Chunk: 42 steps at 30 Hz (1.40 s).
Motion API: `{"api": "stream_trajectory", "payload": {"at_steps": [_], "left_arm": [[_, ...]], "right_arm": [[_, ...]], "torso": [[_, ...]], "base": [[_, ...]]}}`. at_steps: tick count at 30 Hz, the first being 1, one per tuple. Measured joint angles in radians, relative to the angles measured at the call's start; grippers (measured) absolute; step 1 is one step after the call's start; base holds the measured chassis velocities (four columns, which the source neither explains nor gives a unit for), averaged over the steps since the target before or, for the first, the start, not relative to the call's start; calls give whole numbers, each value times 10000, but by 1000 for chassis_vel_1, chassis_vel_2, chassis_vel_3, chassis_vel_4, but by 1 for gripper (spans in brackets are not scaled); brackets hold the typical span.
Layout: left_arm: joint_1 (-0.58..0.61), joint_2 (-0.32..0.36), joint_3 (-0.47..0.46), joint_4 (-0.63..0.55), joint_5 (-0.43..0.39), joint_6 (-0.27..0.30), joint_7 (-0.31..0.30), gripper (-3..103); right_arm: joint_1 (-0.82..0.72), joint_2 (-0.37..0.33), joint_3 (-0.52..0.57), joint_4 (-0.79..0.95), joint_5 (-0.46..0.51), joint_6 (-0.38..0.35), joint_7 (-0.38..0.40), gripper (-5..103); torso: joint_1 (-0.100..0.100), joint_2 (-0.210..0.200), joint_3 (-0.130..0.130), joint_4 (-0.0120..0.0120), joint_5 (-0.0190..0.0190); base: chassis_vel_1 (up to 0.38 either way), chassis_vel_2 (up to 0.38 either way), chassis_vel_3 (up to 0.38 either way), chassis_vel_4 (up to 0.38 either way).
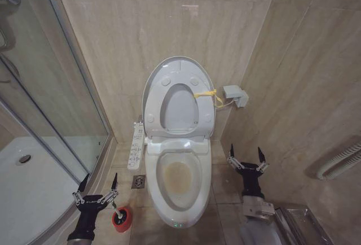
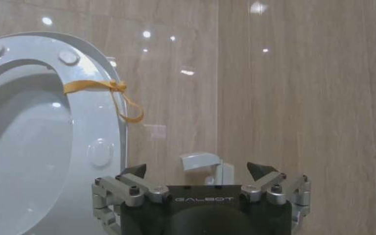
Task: Open the toilet lid, clean the toilet bowl with a toilet brush, close the toilet lid, and flush.
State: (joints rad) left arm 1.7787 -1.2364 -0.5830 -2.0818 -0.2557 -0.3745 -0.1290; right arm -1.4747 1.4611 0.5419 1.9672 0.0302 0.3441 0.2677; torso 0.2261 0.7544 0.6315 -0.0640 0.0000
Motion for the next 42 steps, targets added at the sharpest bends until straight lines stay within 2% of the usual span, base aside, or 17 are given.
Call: {"api": "stream_trajectory", "payload": {"at_steps": [6, 12, 17, 21, 26, 33, 37, 42], "left_arm": [[0, 0, 0, 0, 0, 0, 0, 100], [0, 0, 0, 0, 0, 0, 0, 100], [-1, 0, -1, 0, 0, 0, 0, 100], [0, 0, 0, 0, 0, 0, 0, 100], [1, 0, 0, 0, 0, 0, 0, 100], [1, 0, 0, 0, 0, 0, 0, 100], [1, 0, 1, 0, 0, 0, 1, 100], [0, 0, 0, 0, 0, 0, 0, 100]], "right_arm": [[152, -72, 0, -119, 257, -121, 5, 100], [444, -71, 92, -521, -408, -38, 577, 100], [764, -207, 118, -631, -680, -403, 1040, 100], [1792, -507, 92, -1183, -721, -920, 1482, 100], [3079, -814, -9, -2074, -628, -1204, 1701, 100], [4589, -1108, -174, -3493, -328, -1150, 1657, 100], [5935, -1221, -243, -4884, -544, -772, 1655, 100], [7478, -1413, -381, -6149, -572, -657, 1624, 100]], "torso": [[-1, 0, 0, 0, -1], [4, -1, 2, 0, 2], [6, -2, 2, 0, 1], [-2, -1, 0, -2, 1], [-3, 0, 0, 0, 1], [0, 0, 1, 1, 2], [1, 0, 1, -3, 1], [2, -1, 1, 2, -1]], "base": [[-17, 17, 16, -4], [-85, 99, 91, -103], [-33, 48, 43, -53], [17, -27, -15, 18], [7, -9, -5, 12], [0, 0, 0, 0], [0, 0, 0, 0], [0, 0, 0, 0]]}}
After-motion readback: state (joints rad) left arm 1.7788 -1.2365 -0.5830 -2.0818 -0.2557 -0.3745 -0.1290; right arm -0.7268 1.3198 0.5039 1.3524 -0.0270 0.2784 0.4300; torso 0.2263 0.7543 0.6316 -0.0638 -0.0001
